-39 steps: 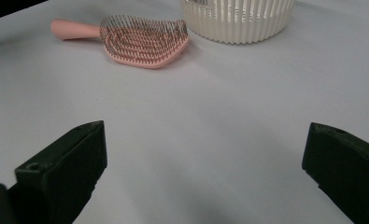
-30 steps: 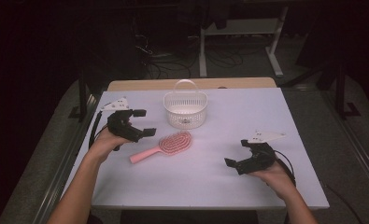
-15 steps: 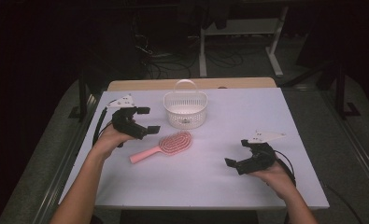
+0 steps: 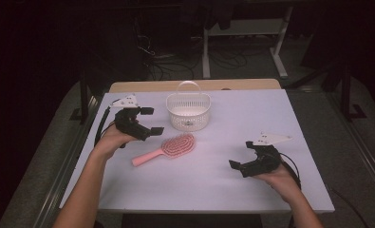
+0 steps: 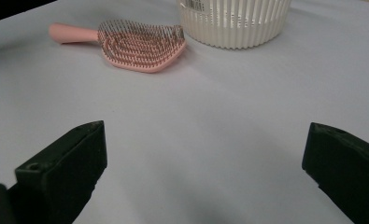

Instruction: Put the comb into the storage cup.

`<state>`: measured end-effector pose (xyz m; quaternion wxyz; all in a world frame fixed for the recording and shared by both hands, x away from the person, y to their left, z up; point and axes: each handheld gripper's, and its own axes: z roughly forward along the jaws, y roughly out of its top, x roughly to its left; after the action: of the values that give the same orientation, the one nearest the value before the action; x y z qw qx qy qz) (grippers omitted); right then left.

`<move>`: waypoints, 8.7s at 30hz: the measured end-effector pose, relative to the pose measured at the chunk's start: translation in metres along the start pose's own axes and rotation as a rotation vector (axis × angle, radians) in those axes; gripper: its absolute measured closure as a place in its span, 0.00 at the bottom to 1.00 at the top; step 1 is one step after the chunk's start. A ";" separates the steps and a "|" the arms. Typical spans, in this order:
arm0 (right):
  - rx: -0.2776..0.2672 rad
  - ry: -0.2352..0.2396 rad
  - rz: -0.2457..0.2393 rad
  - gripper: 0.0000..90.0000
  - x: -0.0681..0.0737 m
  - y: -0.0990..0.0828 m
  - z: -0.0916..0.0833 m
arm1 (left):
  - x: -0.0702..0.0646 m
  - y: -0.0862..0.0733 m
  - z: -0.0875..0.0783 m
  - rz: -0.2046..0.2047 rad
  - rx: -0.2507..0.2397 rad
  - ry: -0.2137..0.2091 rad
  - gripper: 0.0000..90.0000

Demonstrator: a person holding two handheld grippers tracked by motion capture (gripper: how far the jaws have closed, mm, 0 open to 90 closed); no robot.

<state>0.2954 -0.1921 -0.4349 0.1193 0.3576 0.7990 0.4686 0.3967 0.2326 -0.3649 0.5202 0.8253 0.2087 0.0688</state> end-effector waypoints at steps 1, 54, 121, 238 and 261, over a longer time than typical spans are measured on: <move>0.000 0.000 0.000 0.00 0.000 0.000 0.000 | 0.000 0.000 0.000 0.001 0.001 0.001 0.00; 0.015 0.008 -0.012 0.00 0.001 0.000 0.002 | -0.004 -0.006 0.003 0.071 0.237 0.028 0.00; 0.019 0.009 -0.017 0.00 0.001 -0.001 0.002 | -0.013 -0.023 0.035 0.175 0.553 0.047 0.00; 0.023 0.008 -0.021 0.00 0.002 -0.001 0.003 | -0.017 -0.035 0.079 0.124 0.883 0.045 0.77; 0.021 0.008 -0.017 0.00 0.001 -0.001 0.002 | -0.015 -0.036 0.070 0.097 0.831 0.003 0.79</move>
<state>0.2953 -0.1910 -0.4367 0.1163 0.3503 0.8072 0.4605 0.3966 0.1818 -0.4272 0.1385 0.9738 0.1803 0.0045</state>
